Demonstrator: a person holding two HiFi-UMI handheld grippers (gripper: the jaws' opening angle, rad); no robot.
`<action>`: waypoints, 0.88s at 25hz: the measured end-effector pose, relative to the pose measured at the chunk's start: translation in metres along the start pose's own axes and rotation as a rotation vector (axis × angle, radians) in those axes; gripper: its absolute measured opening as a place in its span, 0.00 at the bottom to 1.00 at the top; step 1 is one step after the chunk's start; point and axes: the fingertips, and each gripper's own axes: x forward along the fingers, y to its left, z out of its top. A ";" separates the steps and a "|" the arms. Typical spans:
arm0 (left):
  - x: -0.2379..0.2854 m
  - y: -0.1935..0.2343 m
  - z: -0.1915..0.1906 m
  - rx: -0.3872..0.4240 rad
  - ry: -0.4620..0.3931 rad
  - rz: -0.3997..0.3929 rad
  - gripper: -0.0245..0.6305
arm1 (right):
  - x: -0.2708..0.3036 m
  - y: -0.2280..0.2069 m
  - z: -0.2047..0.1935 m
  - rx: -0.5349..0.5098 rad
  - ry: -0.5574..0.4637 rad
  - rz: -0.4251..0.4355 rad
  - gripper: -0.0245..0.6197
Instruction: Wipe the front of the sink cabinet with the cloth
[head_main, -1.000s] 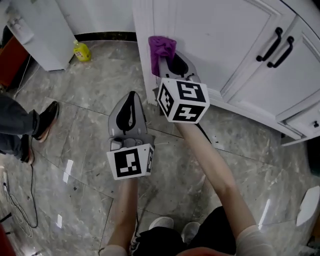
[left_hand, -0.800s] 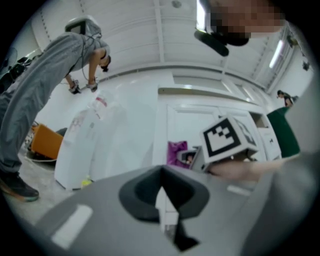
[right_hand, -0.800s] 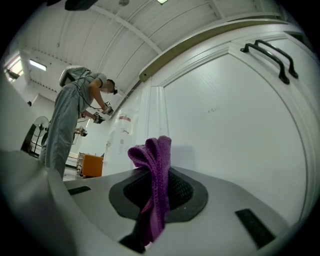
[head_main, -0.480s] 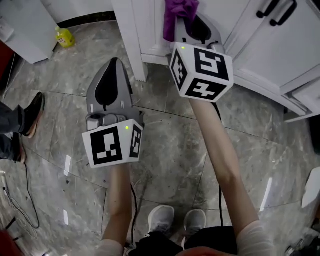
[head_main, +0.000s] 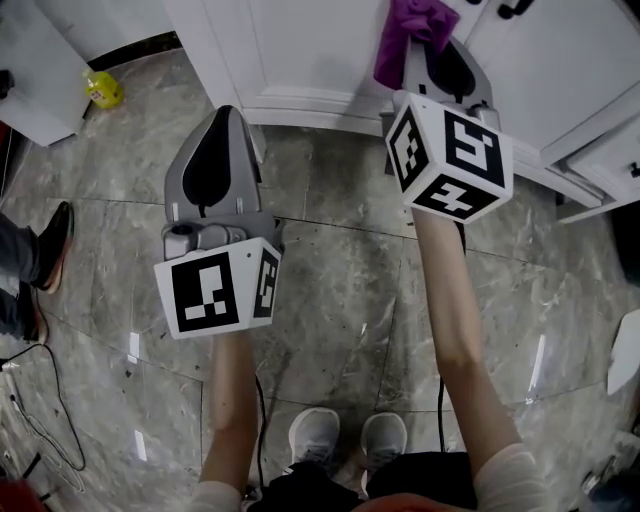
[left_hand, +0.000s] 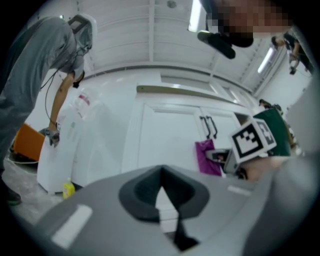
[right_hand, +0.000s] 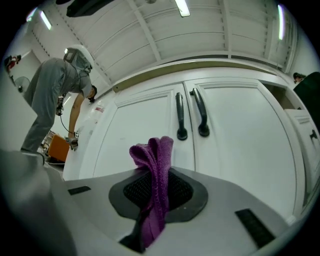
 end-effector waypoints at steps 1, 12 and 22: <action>0.001 -0.004 0.000 -0.002 -0.001 -0.005 0.04 | -0.002 -0.006 0.001 0.012 0.002 0.000 0.12; 0.004 -0.019 0.001 -0.002 0.000 -0.035 0.04 | -0.025 -0.057 -0.002 -0.027 0.007 -0.093 0.12; 0.000 0.003 -0.001 -0.012 -0.007 0.018 0.04 | -0.026 0.022 0.013 0.093 -0.078 0.135 0.12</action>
